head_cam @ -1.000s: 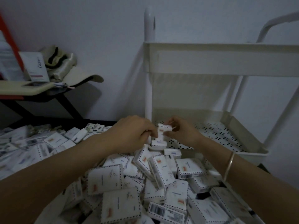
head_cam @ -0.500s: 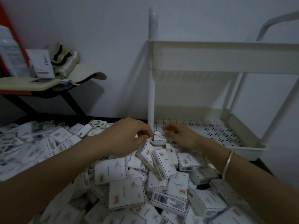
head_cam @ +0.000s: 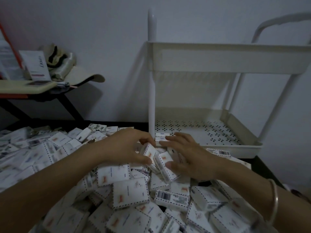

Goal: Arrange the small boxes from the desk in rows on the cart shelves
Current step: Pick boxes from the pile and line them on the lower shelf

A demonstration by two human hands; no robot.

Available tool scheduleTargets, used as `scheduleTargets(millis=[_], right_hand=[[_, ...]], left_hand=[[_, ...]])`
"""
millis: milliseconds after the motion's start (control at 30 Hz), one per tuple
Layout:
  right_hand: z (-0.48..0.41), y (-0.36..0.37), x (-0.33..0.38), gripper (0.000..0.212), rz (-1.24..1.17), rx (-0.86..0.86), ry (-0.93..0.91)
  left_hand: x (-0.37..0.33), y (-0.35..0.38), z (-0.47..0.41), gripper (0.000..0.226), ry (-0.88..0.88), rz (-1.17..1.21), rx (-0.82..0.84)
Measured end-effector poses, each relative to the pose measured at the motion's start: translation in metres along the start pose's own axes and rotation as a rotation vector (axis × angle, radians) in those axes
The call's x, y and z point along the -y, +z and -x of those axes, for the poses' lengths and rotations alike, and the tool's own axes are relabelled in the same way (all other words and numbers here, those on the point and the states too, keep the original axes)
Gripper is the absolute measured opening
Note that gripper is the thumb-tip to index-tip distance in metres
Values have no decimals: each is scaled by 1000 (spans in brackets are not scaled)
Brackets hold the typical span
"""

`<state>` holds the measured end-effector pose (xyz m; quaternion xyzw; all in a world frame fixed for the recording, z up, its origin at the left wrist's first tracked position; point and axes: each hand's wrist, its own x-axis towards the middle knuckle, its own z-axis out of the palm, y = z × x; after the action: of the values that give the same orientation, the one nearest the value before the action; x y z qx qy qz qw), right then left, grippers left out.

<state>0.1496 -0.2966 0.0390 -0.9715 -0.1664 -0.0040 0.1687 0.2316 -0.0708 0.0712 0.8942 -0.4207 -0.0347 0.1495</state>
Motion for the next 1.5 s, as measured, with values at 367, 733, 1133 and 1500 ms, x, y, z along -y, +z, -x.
scheduleTargets(millis=[367, 733, 1133, 1500], right_hand=[[3, 4, 7, 37, -230, -106, 64], [19, -11, 1, 36, -327, -321, 230], [37, -35, -15, 21, -652, -407, 317], [42, -41, -38, 43, -521, -374, 267]], left_hand=[[-1, 0, 13, 63, -13, 197, -109], [-6, -1, 12, 49, 85, 190, -243], [-34, -28, -27, 42, 64, 171, -207], [-63, -58, -99, 25, 142, -465, -69]])
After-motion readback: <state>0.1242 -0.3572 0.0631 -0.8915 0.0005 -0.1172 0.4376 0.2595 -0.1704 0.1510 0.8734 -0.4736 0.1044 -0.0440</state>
